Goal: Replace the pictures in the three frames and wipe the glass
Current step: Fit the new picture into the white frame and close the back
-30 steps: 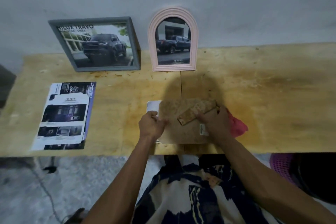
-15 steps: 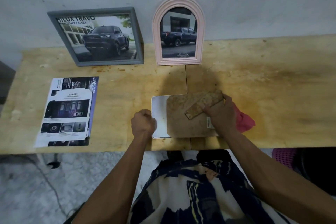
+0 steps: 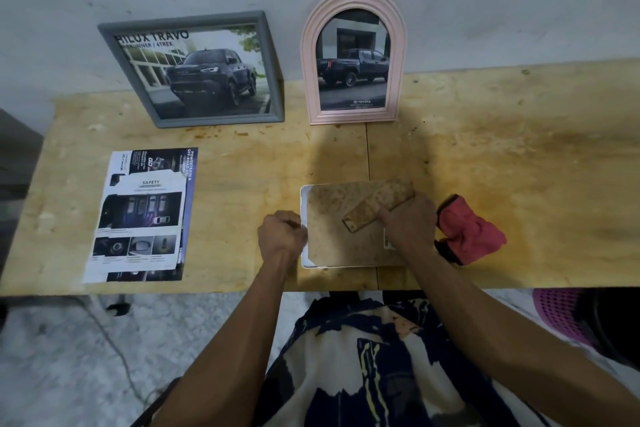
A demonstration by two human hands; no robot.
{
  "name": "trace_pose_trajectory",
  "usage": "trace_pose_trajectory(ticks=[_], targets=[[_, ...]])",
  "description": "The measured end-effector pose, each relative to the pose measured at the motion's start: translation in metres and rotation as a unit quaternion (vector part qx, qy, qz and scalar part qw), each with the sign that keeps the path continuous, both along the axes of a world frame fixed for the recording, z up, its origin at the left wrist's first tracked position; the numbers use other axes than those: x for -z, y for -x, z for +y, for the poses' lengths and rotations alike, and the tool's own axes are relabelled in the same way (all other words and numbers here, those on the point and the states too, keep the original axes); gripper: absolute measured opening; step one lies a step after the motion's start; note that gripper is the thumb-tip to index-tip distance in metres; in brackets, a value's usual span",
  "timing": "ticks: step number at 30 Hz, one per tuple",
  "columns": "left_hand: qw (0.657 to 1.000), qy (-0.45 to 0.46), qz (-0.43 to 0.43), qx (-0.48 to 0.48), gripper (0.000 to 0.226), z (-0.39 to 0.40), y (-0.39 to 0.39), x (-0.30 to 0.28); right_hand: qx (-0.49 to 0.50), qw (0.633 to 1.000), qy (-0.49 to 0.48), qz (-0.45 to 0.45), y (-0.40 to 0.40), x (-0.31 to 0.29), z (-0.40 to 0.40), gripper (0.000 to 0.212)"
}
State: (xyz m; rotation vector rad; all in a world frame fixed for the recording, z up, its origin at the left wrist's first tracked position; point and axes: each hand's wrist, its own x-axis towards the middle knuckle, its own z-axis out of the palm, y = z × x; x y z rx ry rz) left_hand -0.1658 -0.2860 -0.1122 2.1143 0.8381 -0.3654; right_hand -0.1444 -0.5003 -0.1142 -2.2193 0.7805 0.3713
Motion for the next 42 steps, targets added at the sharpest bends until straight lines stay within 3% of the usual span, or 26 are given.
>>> trace_pose_trajectory(ticks=[10, 14, 17, 21, 33, 39, 42], targets=[[1.000, -0.008, -0.004, -0.001, 0.003, -0.003, 0.000, 0.002, -0.024, 0.998, 0.044, 0.043, -0.005, 0.001, 0.006, 0.084], [1.000, -0.011, 0.001, -0.016, 0.016, -0.006, -0.002, -0.001, -0.031, 0.998, 0.027, 0.042, -0.005, 0.000, 0.005, 0.087], [0.999, -0.012, 0.010, -0.028, 0.028, -0.006, -0.004, 0.000, -0.089, 0.995, 0.020, 0.047, -0.007, -0.001, 0.001, 0.080], [0.999, -0.015, 0.020, -0.022, 0.014, -0.008, -0.008, 0.002, -0.138, 0.989, 0.034, 0.046, -0.009, -0.002, -0.005, 0.073], [0.996, -0.065, 0.053, 0.007, 0.037, -0.015, -0.012, 0.003, -0.227, 0.967, 0.106, 0.042, -0.001, 0.001, -0.004, 0.055], [0.994, -0.079, 0.071, 0.024, 0.034, -0.016, -0.015, -0.001, -0.250, 0.960, 0.119, 0.042, -0.001, -0.001, -0.007, 0.057], [0.994, -0.071, 0.084, 0.030, 0.030, -0.015, -0.020, -0.005, -0.248, 0.962, 0.096, 0.053, -0.003, -0.001, -0.007, 0.068]])
